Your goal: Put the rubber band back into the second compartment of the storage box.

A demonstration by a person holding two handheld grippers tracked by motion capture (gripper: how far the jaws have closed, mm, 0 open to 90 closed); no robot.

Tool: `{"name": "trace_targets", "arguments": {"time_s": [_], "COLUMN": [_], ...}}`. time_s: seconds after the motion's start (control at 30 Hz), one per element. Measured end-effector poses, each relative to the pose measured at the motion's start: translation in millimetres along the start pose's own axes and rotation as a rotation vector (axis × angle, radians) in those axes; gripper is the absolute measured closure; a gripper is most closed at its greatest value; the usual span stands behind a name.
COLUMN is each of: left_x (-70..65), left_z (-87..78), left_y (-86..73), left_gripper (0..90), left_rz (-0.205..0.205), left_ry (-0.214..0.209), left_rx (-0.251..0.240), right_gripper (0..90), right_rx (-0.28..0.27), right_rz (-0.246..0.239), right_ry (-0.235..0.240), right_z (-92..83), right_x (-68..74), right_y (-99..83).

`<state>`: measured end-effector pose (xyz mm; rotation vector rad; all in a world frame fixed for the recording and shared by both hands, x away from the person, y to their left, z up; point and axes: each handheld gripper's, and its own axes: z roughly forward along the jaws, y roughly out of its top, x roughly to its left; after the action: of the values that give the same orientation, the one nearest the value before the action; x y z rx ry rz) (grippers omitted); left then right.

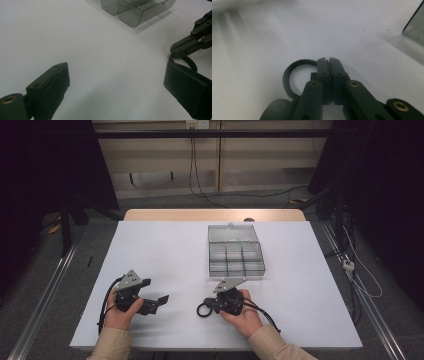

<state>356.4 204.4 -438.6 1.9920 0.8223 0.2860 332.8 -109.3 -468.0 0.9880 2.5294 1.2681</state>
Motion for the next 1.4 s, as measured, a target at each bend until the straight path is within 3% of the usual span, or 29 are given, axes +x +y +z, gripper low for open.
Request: {"name": "trace_targets", "arguments": {"time_s": [0.53, 0.9, 1.4], "left_x": [1.3, 1.8, 3.7], "left_z": [1.8, 2.3, 2.9], "left_y": [-1.2, -1.3, -0.8], "left_gripper": [6.6, 6.6, 6.6], "left_rz": [0.003, 0.002, -0.012], "left_ry": [-0.002, 0.0, -0.006], "left_rx": [0.01, 0.011, -0.001], "right_gripper": [88.1, 88.1, 88.1], "right_rx": [-0.029, -0.046, -0.028], "right_rz": [0.034, 0.042, 0.054], "right_ry": [0.034, 0.026, 0.012], "right_z": [-10.3, -26.7, -41.8], "right_x": [-7.7, -17.5, -30.7], "right_y": [4.2, 9.3, 11.7]}}
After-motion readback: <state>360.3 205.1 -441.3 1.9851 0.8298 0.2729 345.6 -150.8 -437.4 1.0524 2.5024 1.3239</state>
